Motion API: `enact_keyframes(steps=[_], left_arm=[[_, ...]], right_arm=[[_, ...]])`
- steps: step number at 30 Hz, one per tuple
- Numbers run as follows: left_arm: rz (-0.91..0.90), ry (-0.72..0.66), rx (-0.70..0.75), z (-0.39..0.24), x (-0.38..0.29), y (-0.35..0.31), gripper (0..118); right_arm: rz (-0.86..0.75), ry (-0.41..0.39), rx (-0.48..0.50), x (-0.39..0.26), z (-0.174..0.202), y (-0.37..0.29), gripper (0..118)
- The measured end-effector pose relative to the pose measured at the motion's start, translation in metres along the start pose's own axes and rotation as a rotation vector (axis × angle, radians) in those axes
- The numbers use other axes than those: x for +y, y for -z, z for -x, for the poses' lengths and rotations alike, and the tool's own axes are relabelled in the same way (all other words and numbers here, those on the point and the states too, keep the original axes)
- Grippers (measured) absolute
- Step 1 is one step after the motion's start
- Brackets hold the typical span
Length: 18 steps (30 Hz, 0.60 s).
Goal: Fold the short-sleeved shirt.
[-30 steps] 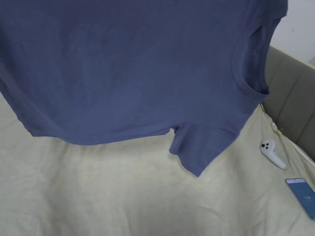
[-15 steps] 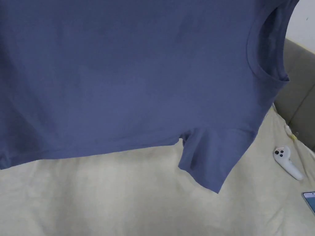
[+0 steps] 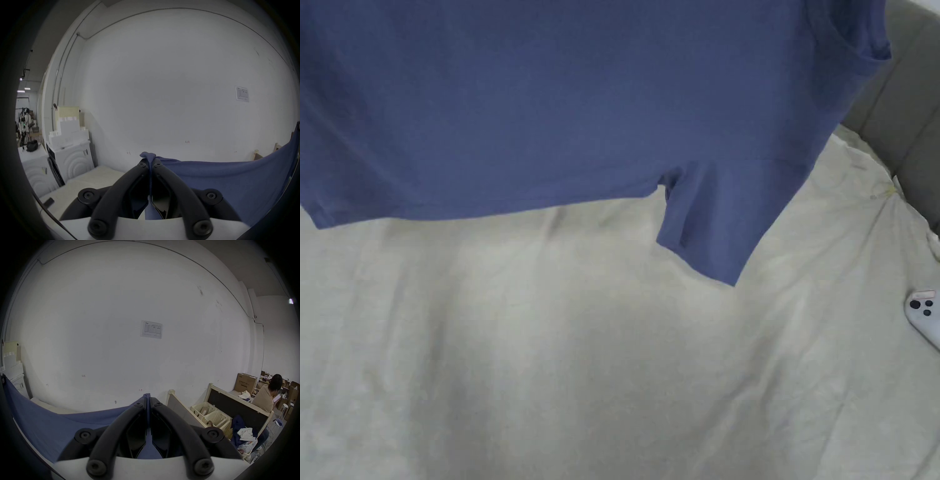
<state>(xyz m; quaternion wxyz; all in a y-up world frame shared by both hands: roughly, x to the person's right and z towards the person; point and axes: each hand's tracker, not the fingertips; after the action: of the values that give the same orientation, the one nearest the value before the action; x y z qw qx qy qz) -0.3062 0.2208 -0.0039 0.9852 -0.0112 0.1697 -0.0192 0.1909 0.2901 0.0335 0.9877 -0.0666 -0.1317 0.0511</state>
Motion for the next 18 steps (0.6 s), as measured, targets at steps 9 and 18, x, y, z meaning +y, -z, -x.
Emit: enact_keyframes(steps=[9, 18], left_arm=[[-0.039, -0.057, 0.042, -0.023, -0.032, 0.046, 0], [0.133, 0.003, 0.008, -0.057, -0.147, 0.074, 0]], right_arm=[[-0.092, 0.083, -0.014, 0.003, -0.005, -0.003, 1], [0.066, 0.069, -0.002, -0.023, 0.027, 0.066, 1]])
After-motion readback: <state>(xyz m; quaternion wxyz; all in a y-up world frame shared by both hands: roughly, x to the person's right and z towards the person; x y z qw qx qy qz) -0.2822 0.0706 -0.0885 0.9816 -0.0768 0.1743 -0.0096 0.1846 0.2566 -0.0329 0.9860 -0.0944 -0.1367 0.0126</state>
